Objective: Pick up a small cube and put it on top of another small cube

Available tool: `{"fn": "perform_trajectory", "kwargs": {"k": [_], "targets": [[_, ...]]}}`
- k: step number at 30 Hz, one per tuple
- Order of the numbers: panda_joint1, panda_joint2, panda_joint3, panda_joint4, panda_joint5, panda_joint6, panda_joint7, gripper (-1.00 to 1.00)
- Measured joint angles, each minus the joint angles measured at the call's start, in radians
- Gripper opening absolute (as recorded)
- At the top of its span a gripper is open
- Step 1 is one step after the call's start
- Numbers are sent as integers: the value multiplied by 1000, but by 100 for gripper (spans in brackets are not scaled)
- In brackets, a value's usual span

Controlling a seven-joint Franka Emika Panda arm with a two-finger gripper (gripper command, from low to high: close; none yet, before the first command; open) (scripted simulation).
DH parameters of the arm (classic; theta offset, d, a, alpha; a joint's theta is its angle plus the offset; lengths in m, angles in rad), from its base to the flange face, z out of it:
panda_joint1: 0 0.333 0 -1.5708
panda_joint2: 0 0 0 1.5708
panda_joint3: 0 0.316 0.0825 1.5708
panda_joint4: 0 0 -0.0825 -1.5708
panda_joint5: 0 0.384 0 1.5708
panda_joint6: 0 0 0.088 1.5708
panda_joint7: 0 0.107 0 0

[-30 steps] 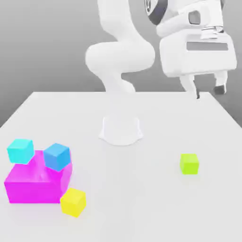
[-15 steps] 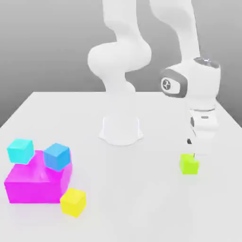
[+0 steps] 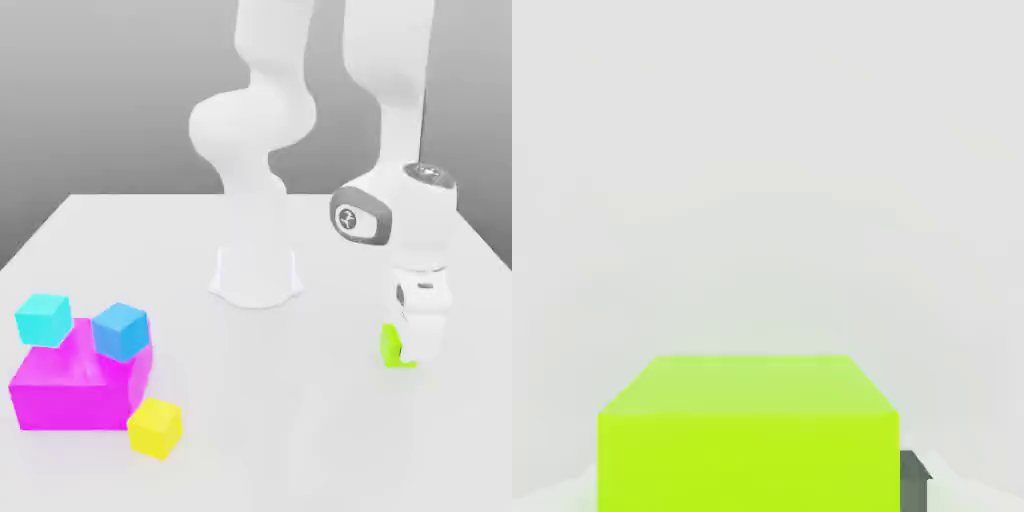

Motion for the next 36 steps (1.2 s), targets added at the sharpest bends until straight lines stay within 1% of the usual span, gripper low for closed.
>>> {"fn": "perform_trajectory", "kwargs": {"k": [3,5,7,17,29,31,35,36], "targets": [[-1,-106,16,-19,45,-87,-31,-100],[-2,-177,17,-32,45,-145,-29,-100],[-42,-229,-17,-25,27,-200,-55,-100],[-396,-385,-352,111,-134,-455,-333,-100],[-832,-518,-738,261,-317,-720,-664,-100],[-860,-482,-811,274,-312,-701,-725,-100],[-831,-357,-881,248,-247,-562,-795,-100],[-825,-334,-891,242,-235,-534,-805,100]]}}
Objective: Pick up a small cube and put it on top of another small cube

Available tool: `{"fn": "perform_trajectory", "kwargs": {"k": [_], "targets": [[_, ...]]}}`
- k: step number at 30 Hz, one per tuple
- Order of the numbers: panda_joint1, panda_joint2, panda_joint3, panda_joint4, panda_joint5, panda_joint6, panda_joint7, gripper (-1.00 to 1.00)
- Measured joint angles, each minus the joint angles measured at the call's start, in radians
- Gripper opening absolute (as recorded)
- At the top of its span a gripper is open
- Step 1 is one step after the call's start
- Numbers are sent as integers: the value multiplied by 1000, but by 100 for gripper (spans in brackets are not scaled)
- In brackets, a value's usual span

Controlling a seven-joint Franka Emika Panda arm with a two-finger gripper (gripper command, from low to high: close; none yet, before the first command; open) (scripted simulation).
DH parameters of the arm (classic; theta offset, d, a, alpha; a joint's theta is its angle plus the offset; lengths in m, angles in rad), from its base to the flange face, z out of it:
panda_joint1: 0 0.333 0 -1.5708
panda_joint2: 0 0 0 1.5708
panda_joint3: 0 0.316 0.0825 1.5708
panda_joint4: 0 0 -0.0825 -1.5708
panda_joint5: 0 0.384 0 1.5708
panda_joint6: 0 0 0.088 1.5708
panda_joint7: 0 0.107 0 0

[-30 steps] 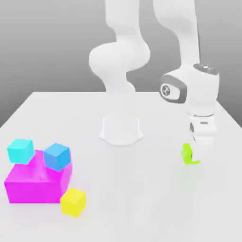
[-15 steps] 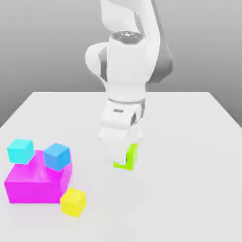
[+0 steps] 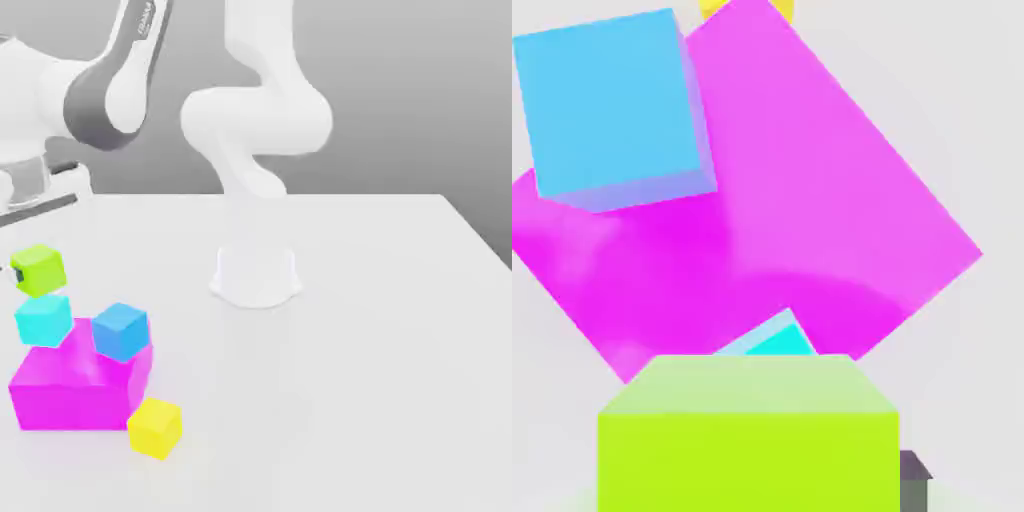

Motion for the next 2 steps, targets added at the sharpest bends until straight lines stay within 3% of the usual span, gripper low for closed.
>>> {"fn": "perform_trajectory", "kwargs": {"k": [2], "targets": [[0,0,0,0,0,0,0,100]]}}
